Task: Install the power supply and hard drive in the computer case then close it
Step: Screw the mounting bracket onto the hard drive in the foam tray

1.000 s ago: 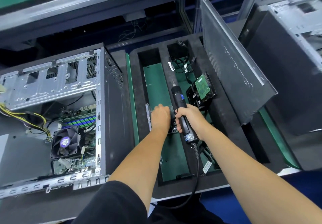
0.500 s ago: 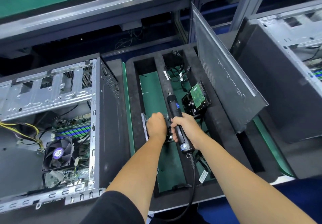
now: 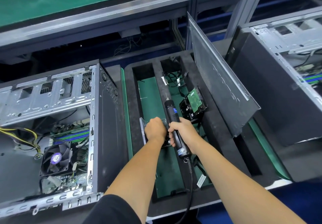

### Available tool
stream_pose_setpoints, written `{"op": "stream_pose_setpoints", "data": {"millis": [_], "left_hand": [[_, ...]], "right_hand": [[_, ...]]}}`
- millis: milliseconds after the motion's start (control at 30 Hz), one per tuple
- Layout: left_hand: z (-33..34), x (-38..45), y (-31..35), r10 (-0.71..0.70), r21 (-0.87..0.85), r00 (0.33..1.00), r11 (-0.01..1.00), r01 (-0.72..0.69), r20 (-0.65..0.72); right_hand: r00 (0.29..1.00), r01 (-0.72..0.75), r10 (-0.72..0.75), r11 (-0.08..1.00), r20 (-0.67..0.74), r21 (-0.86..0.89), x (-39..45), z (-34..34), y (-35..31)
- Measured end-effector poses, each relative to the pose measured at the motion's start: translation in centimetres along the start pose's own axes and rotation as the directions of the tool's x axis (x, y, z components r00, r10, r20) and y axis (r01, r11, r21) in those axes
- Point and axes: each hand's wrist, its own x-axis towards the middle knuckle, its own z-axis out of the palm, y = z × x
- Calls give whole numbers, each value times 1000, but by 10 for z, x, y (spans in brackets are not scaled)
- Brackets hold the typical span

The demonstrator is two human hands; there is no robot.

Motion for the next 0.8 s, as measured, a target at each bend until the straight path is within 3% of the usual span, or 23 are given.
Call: {"op": "stream_pose_setpoints", "data": {"millis": [167,367,600,700,800], "left_hand": [[-16,-5,5,-76,-212,997,975,72,-9],[-49,-5,8,-51,-389,994,918,83,93],[-83,-12,5,69,-378,998,924,-60,10],[-105,-18,8,91,-490,995,865,-105,-52],[-133,-22,10,51,-684,995,723,-96,-86]], "right_hand": [[1000,7,-7,1000,0,1,0,-1,0],[1000,7,-7,1000,-10,-28,-2,0,1],[1000,6,-7,999,-25,-53,-12,5,-6],[999,7,-11,995,-48,-95,-18,8,-8],[999,24,-26,997,-22,-70,-30,17,-19]]}}
